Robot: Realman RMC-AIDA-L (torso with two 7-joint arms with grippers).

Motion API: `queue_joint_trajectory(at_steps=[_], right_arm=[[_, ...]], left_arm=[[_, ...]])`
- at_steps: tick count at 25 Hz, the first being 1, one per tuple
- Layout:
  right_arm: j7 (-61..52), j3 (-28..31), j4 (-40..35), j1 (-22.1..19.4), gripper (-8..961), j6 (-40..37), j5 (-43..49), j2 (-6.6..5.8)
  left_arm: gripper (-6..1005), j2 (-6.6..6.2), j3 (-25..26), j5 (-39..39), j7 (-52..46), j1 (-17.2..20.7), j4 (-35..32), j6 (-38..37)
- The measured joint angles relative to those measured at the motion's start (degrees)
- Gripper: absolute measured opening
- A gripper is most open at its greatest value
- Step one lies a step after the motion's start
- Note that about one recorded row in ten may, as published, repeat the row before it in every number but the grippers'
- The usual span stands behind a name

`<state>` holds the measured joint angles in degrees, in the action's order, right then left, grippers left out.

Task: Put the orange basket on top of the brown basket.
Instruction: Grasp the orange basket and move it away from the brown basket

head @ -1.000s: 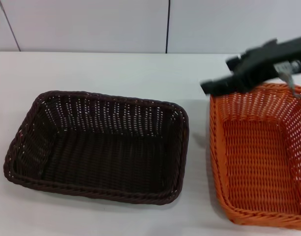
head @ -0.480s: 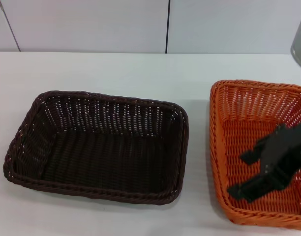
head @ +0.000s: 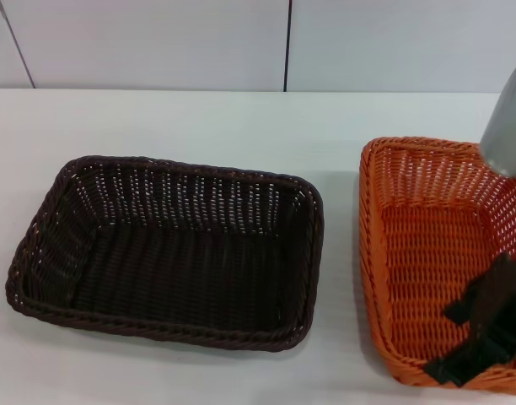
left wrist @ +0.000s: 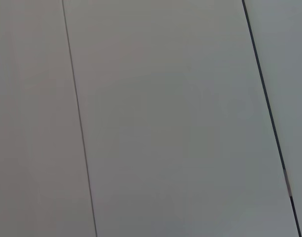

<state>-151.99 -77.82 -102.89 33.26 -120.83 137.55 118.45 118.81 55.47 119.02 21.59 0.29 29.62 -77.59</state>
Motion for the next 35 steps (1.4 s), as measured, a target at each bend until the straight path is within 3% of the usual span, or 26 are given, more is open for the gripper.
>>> queue_joint_trajectory(at_steps=[11,20,32,35], right_arm=[[0.0,-5.2,9.3,0.2,776,5.0,4.8,0.37],[-0.4,-9.4,17.1,2.7,776,10.2,5.4,0.41],[-1.3,-16.0,17.7,3.0,766,10.6,9.1,0.53],[-1.4,-17.2,17.1,2.9,663,10.9,9.9,0.54]], left_arm=[[763,-0.14,0.2,-0.3,0.0,-2.1,-1.9,0.5],[763,-0.24,0.5,-0.3,0.0,-3.1,-3.5,0.8],[757,-0.26,0.2,-0.3,-0.3,-3.1,-4.4,0.5],[757,-0.26,0.2,-0.3,-0.3,-3.1,-4.5,0.4]])
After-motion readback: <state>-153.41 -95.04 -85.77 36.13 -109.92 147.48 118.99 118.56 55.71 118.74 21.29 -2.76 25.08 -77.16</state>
